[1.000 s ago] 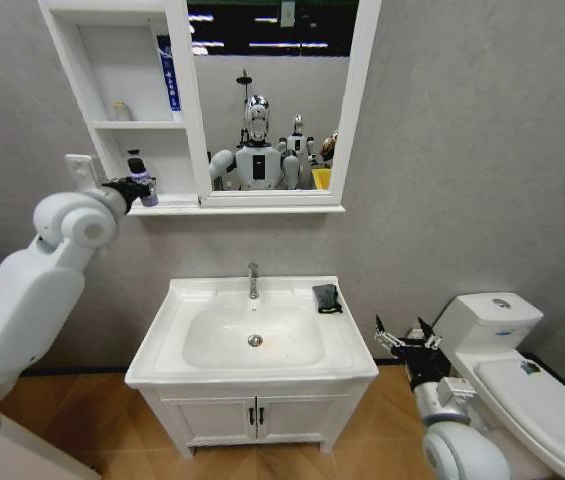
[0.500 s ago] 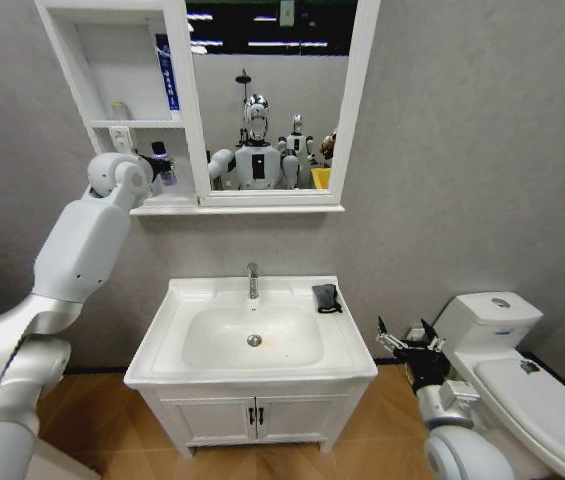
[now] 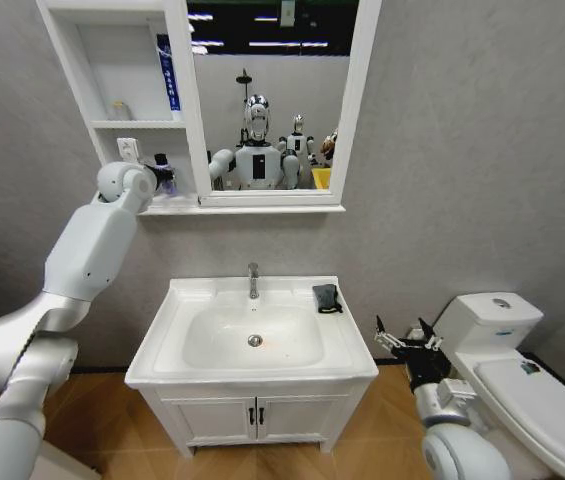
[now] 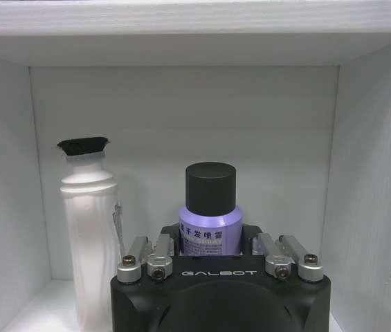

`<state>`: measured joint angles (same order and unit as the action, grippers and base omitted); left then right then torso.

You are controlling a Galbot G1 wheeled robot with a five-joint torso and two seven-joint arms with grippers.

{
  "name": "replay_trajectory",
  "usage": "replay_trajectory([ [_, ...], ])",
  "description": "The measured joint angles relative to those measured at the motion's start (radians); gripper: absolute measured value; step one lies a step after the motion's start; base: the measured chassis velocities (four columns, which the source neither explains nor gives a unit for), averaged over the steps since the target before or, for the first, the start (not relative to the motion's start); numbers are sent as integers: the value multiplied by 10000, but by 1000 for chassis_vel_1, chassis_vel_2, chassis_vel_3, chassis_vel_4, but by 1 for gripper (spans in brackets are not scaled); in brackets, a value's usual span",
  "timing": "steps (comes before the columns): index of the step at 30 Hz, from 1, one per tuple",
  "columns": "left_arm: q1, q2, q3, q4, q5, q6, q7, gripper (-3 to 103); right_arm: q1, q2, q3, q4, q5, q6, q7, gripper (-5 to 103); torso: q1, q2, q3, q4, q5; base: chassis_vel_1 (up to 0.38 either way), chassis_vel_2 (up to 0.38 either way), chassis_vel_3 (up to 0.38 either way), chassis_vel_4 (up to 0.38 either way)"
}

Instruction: Move facial cleanser and shampoo from washbasin to cabinet, then wipe washbasin with towel.

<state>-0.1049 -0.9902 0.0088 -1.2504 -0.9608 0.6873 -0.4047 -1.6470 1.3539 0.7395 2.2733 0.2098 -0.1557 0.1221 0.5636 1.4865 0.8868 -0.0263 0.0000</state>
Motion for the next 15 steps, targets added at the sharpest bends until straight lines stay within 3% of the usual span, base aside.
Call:
replay_trajectory([
  [5,0,-42,-7,36,17,0,-29,40,-22,-24,76,3,75,-1,2,100,0,0,0,0,0,0,0,0,0],
  [8,0,-58,-7,8,17,-1,-64,44,-32,-23,78,7,92,-1,2,100,0,0,0,0,0,0,0,0,0],
  [13,0,-124,-4,48,90,-79,-115,66,2,-57,104,46,177,-2,2,100,-1,0,0,0,0,0,0,0,0],
  [14,0,-124,-4,48,90,-79,-115,66,2,-57,104,46,177,-2,2,100,-1,0,0,0,0,0,0,0,0],
  [15,-1,-132,-2,45,106,-103,-125,76,5,-86,153,63,235,-4,3,100,-1,0,0,0,0,0,0,0,0],
])
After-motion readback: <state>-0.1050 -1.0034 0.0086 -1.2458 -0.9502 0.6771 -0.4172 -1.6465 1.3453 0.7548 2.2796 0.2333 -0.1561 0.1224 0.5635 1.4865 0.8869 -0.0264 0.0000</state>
